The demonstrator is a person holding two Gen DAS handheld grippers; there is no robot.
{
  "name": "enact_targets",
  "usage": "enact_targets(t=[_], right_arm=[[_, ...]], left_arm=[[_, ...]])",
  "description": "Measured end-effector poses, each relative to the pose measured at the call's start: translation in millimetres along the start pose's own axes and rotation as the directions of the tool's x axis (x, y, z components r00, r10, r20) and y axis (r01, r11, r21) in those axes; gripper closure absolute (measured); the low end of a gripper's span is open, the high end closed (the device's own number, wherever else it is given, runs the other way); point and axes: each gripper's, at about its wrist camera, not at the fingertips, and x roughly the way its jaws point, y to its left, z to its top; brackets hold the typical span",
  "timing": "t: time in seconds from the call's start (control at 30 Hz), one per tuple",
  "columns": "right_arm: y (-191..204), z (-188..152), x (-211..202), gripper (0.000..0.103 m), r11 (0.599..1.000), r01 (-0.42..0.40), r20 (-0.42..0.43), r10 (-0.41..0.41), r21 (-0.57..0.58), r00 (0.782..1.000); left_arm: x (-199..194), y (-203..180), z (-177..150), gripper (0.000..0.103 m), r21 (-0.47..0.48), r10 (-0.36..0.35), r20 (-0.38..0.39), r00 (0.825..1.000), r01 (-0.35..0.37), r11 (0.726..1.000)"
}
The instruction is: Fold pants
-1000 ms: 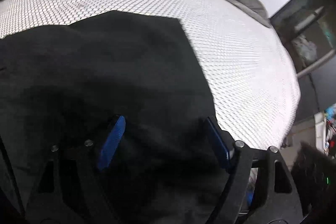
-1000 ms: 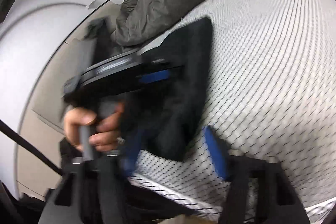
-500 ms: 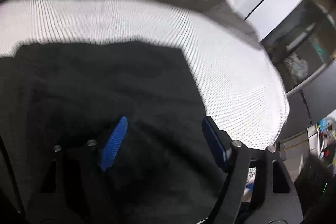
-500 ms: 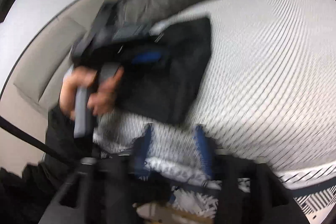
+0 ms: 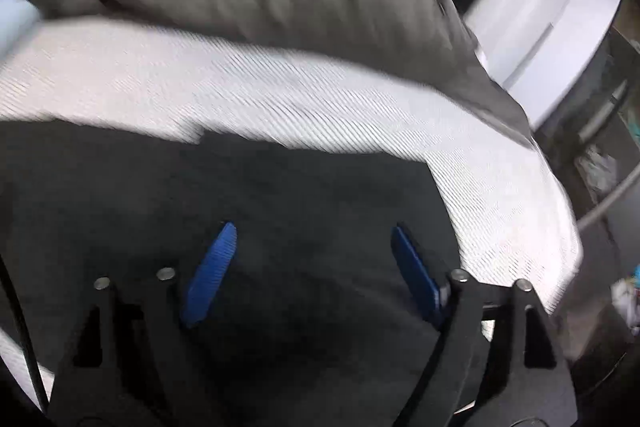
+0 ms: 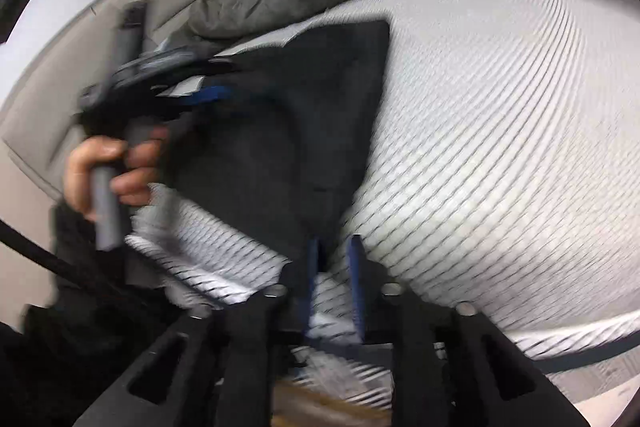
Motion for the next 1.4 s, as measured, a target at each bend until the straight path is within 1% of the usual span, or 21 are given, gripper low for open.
enact_targets(t=[0.07, 0.2, 0.3, 0.33, 0.4, 0.43, 0.5, 0.57, 0.63, 0.67, 0.73, 0.77, 0.87, 0.97, 1.03, 1.1, 1.13, 1.2, 1.27, 1.33, 1.4], right_arm=[[-3, 22, 0, 0.033, 1.000, 0.010, 0.057, -0.010, -0.003, 0.998], [-12, 68, 34, 0.030, 0.999, -0.035, 0.046, 0.035, 0.000, 0.998], [-38, 108, 84, 0.030, 0.999, -0.037, -0.021, 0.037, 0.018, 0.999], [-45, 116, 98, 0.032, 0.999, -0.038, -0.066, 0.040, 0.021, 0.997], [-55, 131, 122, 0.059, 0.993, -0.107, -0.093, 0.111, 0.048, 0.989], [-59, 138, 134, 0.066, 0.989, -0.127, -0.105, 0.134, 0.075, 0.985], [-58, 149, 144, 0.082, 0.992, -0.112, -0.102, 0.118, 0.064, 0.988], [-51, 166, 147, 0.084, 0.997, -0.083, -0.051, 0.083, 0.006, 0.995], [-46, 179, 158, 0.084, 0.998, -0.056, -0.036, 0.055, -0.027, 0.998], [-47, 180, 163, 0.083, 0.999, -0.042, -0.053, 0.041, -0.028, 0.998], [-53, 177, 168, 0.074, 1.000, -0.029, -0.093, 0.029, -0.007, 0.995], [-54, 174, 165, 0.066, 1.000, -0.025, -0.098, 0.025, 0.002, 0.995], [-58, 167, 139, 0.050, 1.000, 0.013, -0.043, -0.012, 0.010, 0.999], [-58, 151, 108, 0.028, 0.999, 0.027, 0.034, -0.028, 0.017, 0.999], [-50, 143, 96, 0.028, 0.999, 0.030, 0.060, -0.031, 0.012, 0.998], [-41, 133, 86, 0.028, 0.999, 0.020, 0.064, -0.019, -0.026, 0.998], [-33, 128, 88, 0.028, 0.997, 0.006, 0.044, -0.003, -0.078, 0.999], [-19, 120, 98, 0.028, 0.986, 0.018, -0.011, -0.020, -0.165, 1.000], [-23, 106, 100, 0.028, 0.986, 0.018, -0.042, -0.025, -0.166, 0.999], [-30, 95, 101, 0.040, 0.992, -0.030, -0.082, 0.020, -0.126, 0.996], [-33, 84, 96, 0.058, 0.990, -0.042, -0.092, 0.029, -0.133, 0.995]], left_arm=[[-13, 26, 2, 0.021, -0.009, 0.075, 0.025, 0.997, -0.074, 0.997], [-5, 85, -7, 0.021, -0.078, 0.131, -0.057, 0.990, -0.135, 0.988], [16, 107, -22, 0.021, -0.015, 0.216, -0.128, 0.968, -0.220, 0.975], [20, 118, -26, 0.021, 0.004, 0.216, -0.131, 0.968, -0.217, 0.976], [17, 117, -31, 0.021, 0.042, 0.216, -0.111, 0.970, -0.212, 0.976], [23, 114, -30, 0.021, 0.047, 0.216, -0.105, 0.971, -0.212, 0.976], [22, 113, -32, 0.021, 0.062, 0.222, -0.110, 0.969, -0.216, 0.974], [23, 109, -31, 0.021, 0.092, 0.224, -0.115, 0.968, -0.214, 0.972], [23, 112, -30, 0.021, 0.080, 0.219, -0.118, 0.969, -0.210, 0.974], [25, 111, -33, 0.021, 0.076, 0.216, -0.120, 0.969, -0.208, 0.975], [26, 109, -30, 0.021, 0.075, 0.215, -0.121, 0.969, -0.207, 0.975], [25, 110, -29, 0.021, 0.062, 0.210, -0.120, 0.970, -0.204, 0.977], [12, 113, -20, 0.021, -0.015, 0.157, -0.080, 0.984, -0.159, 0.987], [6, 109, -8, 0.021, -0.079, 0.084, -0.041, 0.996, -0.087, 0.993], [7, 100, -5, 0.022, -0.105, 0.039, -0.047, 0.998, -0.044, 0.993], [9, 83, -7, 0.022, -0.074, 0.006, -0.055, 0.998, -0.010, 0.997], [9, 71, -10, 0.021, -0.025, -0.003, -0.051, 0.999, 0.001, 1.000], [14, 47, -19, 0.021, 0.098, 0.023, -0.051, 0.998, -0.018, 0.995], [20, 28, -32, 0.021, 0.190, 0.070, -0.067, 0.995, -0.056, 0.980], [28, 20, -43, 0.021, 0.256, 0.119, -0.098, 0.988, -0.091, 0.962], [33, 21, -51, 0.021, 0.279, 0.149, -0.112, 0.982, -0.113, 0.954]])
